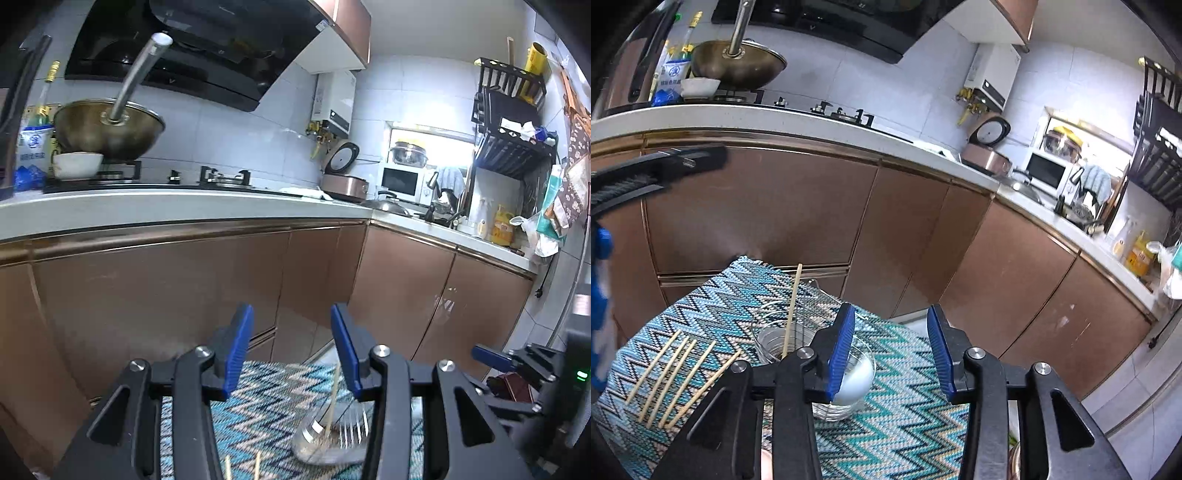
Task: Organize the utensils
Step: 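Drop the chopstick into the holder with the left tool while the right tool releases the spoon there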
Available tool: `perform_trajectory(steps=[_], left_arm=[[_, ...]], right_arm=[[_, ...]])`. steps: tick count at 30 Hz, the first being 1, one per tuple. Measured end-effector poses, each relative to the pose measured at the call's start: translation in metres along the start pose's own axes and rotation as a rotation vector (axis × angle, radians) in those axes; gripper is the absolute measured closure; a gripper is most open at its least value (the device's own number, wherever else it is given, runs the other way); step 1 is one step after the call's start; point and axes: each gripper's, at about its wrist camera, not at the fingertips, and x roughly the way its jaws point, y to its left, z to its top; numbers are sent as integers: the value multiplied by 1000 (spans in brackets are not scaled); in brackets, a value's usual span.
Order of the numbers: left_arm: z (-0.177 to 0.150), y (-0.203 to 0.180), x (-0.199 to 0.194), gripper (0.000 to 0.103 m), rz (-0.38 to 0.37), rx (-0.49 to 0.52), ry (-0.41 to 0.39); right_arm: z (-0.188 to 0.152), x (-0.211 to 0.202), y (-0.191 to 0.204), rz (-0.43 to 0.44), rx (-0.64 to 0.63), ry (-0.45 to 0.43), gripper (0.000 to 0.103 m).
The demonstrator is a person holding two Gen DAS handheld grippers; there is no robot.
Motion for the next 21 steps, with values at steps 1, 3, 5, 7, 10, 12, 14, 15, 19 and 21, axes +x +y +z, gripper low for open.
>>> perform_trajectory(steps=[1,3,5,7,10,12,14,15,19,21], left_arm=[[0,3,-8,61,-2,-2,4],[-1,9,-23,61,10,7,7],[-1,16,-35,61,31,19,10],[0,24,-46,61,56,25,10],[3,39,-64,61,82,12,3],[6,47,-78,61,89,0,-5],[10,53,-88,61,93,-5,-12],[10,56,-95,61,93,-9,-13],[13,68,-118,61,87,-19,-7],[15,73,-129,61,79,-26,-3]], right_arm=[[-1,2,0,5,10,16,64],[-3,0,-2,13,26,25,64],[-4,-9,-2,26,47,22,64],[-6,-22,-3,35,59,12,64],[-5,-54,-4,35,50,-27,64],[-4,-73,-6,37,56,-51,64],[-5,-95,-12,43,76,-77,64],[-6,-105,-15,46,86,-89,64],[-13,-149,-28,54,133,-136,62],[-16,-165,-33,60,155,-155,62]])
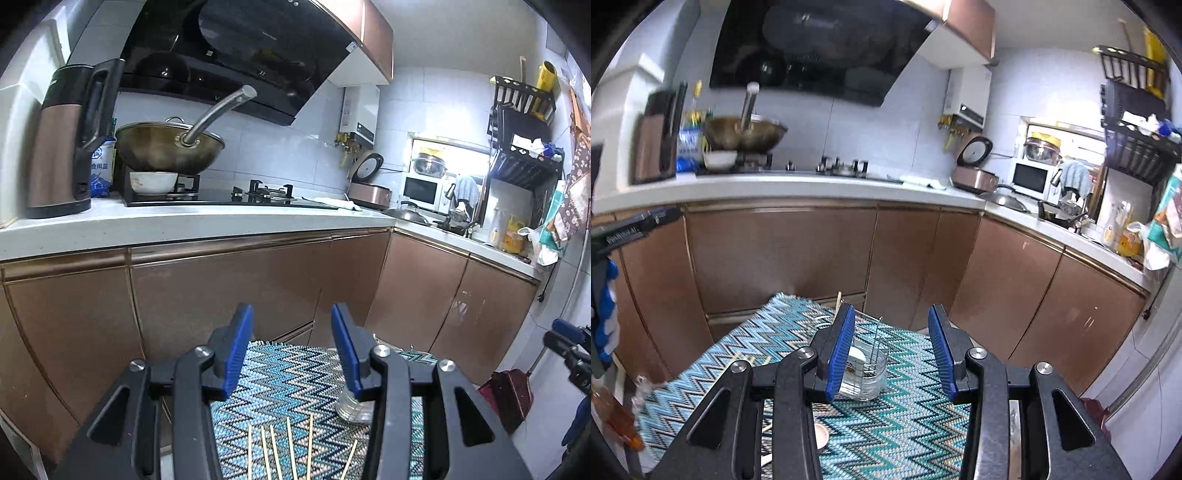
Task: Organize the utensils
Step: 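Drop the chopstick into the holder with the left tool while the right tool releases the spoon there, then move the left tool back to the chopsticks while the right tool grasps another white spoon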
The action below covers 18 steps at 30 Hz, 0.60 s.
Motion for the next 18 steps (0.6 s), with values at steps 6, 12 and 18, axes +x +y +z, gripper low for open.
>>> perform_trajectory(steps=[6,12,18], left_arm=[[-4,14,-14,50,-10,10,33],[-21,21,12,50,-48,27,160],[-70,26,84,51,-105,-2,451]], right_arm=[[-3,-43,-7,8,34,-57,59],[-20,-37,-14,33,61,-21,58],[-59,14,-21,99,129,109,58]])
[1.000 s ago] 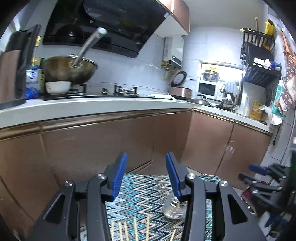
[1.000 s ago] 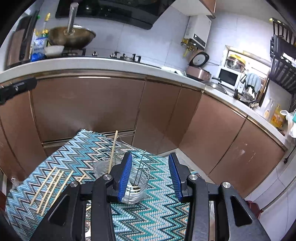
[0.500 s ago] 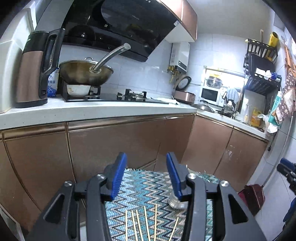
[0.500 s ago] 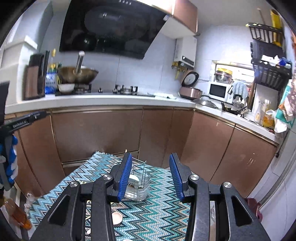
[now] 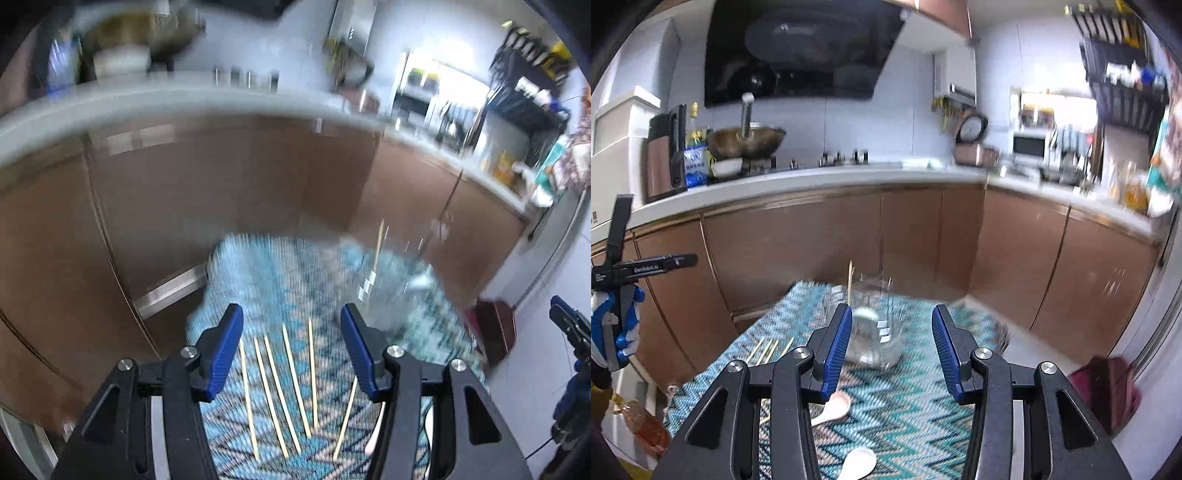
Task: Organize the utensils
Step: 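Move the left tool back to the chopsticks while the right tool grasps another white spoon, then grasp and lift a chopstick with the left tool while the right tool lifts the spoon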
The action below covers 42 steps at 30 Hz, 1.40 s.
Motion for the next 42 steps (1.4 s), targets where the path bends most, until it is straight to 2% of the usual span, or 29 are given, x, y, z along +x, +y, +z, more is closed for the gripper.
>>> perform_trajectory(steps=[3,7,11,13,16,25,35,40,42], left_arm=[[-13,9,53,52,-8,-33,153],[-27,20,114,68,-51,-93,317],[-34,24,156,75,-78,-134,415],[-36,24,173,77,-66,-135,444],[-37,26,193,82,-41,-141,481],[-42,37,227,85,10,-160,541],[-43,39,241,93,34,-158,561],[-43,38,242,95,44,-156,554],[-44,39,241,98,50,-165,544]], right_arm=[[-21,36,-4,34,20,95,58],[-53,87,-7,125,56,232,58],[-78,124,-7,186,80,330,59],[-91,139,-5,206,87,368,60],[-107,158,-5,239,108,416,62],[-133,207,-11,348,170,537,66],[-140,235,3,433,172,589,72],[-143,246,10,446,151,612,91],[-143,247,13,447,135,614,95]])
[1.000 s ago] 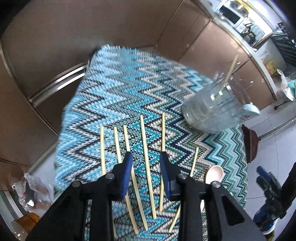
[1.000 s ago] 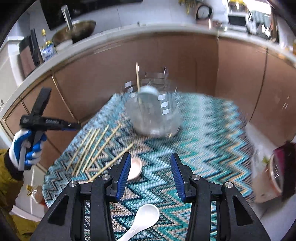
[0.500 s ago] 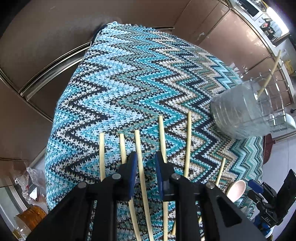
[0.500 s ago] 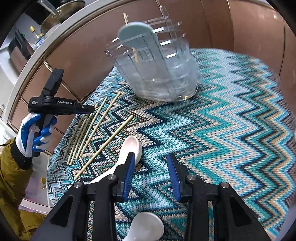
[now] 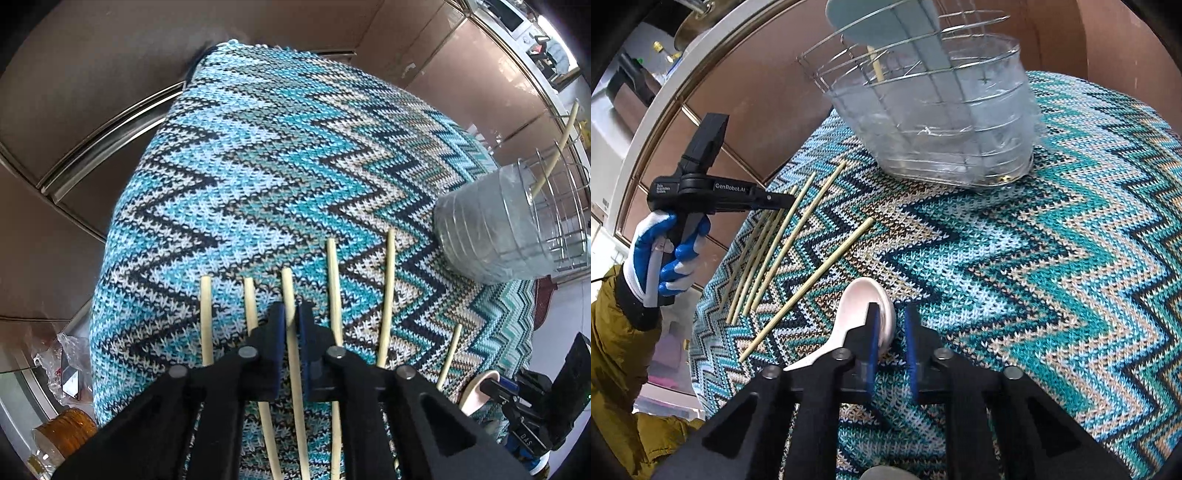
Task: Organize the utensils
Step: 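Grasp and lift a chopstick with the left tool while the right tool lifts the spoon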
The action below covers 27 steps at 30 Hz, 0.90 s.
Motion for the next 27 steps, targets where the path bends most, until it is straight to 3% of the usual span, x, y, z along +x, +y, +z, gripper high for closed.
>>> perform_trajectory(steps=[7,17,27], left_arm=[[-10,4,-22,98,-67,-30,-92],[-42,2,-94,98,-154,4,-276],[-82,12,-145,98,-201,17,-372]], right_arm=[[-6,-20,14,-38,-40,-45,96],[-23,-79,49,-135,-91,-159,96],[-47,-119,79,-204,-88,-240,96]])
